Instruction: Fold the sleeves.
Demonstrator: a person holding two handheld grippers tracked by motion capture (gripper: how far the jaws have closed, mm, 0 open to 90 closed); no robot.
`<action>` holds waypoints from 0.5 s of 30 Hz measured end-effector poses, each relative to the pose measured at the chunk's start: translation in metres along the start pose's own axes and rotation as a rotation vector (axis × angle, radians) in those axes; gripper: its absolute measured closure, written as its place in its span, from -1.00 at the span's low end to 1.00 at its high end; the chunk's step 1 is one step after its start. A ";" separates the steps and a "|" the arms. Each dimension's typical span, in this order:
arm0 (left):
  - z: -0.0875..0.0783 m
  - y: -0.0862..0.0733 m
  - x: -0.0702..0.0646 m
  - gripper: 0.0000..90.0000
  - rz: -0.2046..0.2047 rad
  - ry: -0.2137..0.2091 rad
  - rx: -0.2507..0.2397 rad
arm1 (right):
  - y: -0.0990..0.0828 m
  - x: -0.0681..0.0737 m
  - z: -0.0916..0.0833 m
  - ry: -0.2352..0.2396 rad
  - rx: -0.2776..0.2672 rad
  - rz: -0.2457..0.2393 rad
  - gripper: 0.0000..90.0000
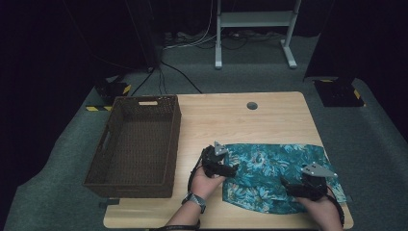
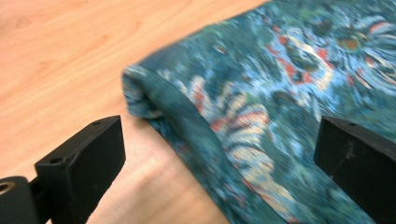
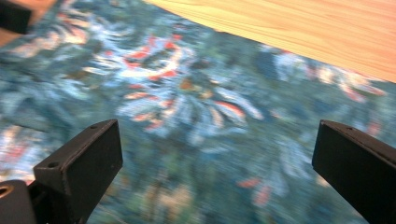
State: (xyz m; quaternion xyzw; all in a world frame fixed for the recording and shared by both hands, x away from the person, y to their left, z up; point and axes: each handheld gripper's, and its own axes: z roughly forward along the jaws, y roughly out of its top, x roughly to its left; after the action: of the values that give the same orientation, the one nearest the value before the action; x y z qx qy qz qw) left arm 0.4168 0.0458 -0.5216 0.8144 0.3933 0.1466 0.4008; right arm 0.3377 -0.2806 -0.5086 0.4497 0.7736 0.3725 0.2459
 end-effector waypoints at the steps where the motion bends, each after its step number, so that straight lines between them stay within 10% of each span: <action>1: 0.002 0.001 0.002 -0.94 -0.008 -0.002 0.002 | 0.001 0.004 0.001 0.010 0.000 -0.005 -0.96; 15: 0.019 0.014 0.036 -0.54 -0.175 0.036 -0.063 | 0.009 0.050 0.016 0.098 0.028 -0.048 -0.98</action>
State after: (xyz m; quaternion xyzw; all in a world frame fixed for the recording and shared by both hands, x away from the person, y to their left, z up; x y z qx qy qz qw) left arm 0.4580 0.0577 -0.5259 0.7612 0.4653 0.1378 0.4302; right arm 0.3299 -0.2282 -0.5131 0.4154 0.8006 0.3772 0.2102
